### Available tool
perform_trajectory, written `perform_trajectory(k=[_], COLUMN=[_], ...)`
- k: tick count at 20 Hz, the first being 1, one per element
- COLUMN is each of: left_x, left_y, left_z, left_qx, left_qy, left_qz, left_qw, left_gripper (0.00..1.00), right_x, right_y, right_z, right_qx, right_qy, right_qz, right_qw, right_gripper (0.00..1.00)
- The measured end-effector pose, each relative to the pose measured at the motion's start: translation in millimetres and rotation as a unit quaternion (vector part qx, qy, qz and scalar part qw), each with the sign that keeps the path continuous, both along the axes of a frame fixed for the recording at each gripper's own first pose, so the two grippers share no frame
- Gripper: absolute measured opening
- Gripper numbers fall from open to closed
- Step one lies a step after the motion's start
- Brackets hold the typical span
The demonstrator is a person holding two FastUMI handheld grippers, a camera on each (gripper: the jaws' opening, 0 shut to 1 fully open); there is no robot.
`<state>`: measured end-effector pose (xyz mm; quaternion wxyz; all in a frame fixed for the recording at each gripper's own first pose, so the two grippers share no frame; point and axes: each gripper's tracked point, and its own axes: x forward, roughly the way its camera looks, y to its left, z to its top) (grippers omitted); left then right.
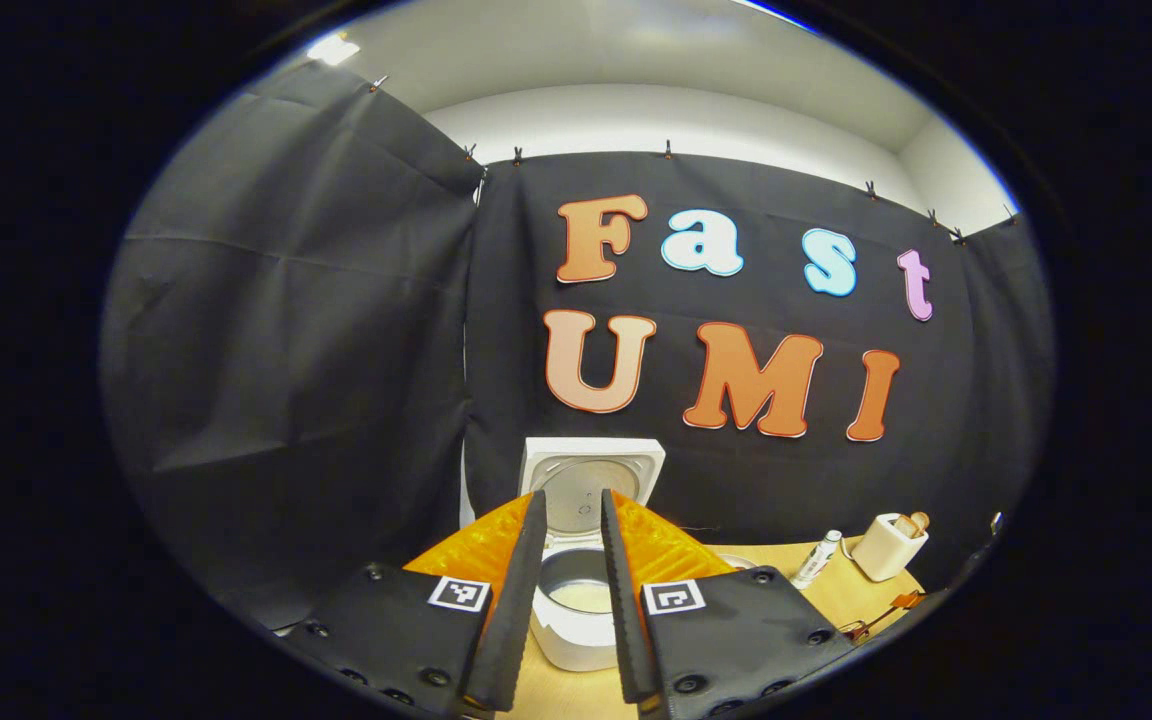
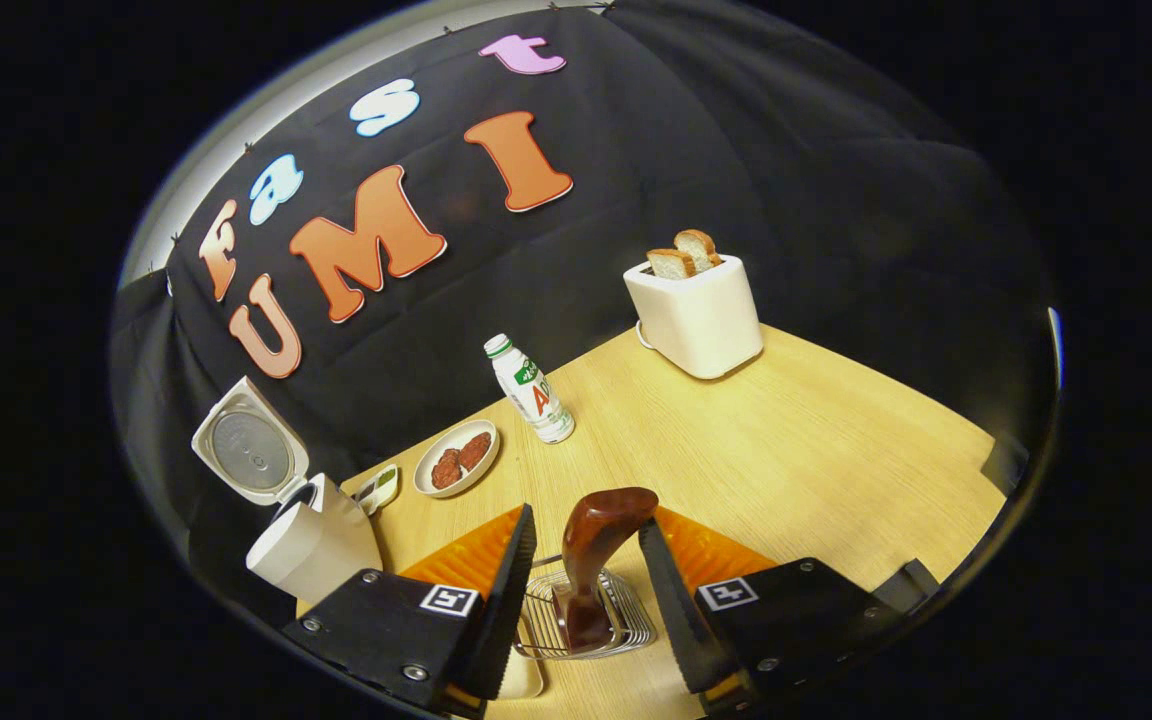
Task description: Close the left gripper, press the button to open the rice cooker; take a wooden spoon from the chopstick holder with the right hand, scoop a spoonful of rice and pour it into the rice cooker, then put the wooden spoon back into the chopstick holder.
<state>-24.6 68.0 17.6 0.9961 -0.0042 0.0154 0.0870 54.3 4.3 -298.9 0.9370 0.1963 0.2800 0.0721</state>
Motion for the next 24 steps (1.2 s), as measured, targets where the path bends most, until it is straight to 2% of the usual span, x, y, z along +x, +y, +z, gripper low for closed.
perform_trajectory(k=[3, 6, 8, 11, 15, 18, 24], left_x=[-2, -3, -4, -4, -1, 0, 9], left_y=[-4, -3, 1, 1, -3, -4, -8], left_z=[-5, -7, -7, -8, -9, -5, -3], left_qx=[-0.002, -0.003, 0.002, 0.010, 0.009, 0.014, 0.023], left_qy=[0.001, 0.004, 0.003, 0.005, 0.007, 0.003, -0.002], left_qz=[0.002, 0.004, 0.011, 0.012, 0.003, -0.002, -0.023], left_qw=[1.000, 1.000, 1.000, 1.000, 1.000, 1.000, 0.999], left_gripper=[0.90, 0.91, 1.00, 1.00, 1.00, 1.00, 1.00], right_x=[-1, 2, 4, 3, 8, 6, 5], right_y=[8, 5, 4, 6, 7, 11, 22], right_z=[-7, -12, -15, -14, -11, -4, 43], right_qx=[0.022, 0.031, 0.046, 0.059, 0.051, 0.020, -0.043], right_qy=[0.021, 0.032, 0.041, 0.047, 0.038, 0.028, -0.032], right_qz=[0.015, 0.008, -0.002, -0.005, -0.018, -0.009, 0.007], right_qw=[0.999, 0.999, 0.998, 0.997, 0.998, 0.999, 0.999], right_gripper=[0.56, 0.38, 0.29, 0.22, 0.05, 0.02, 0.02])
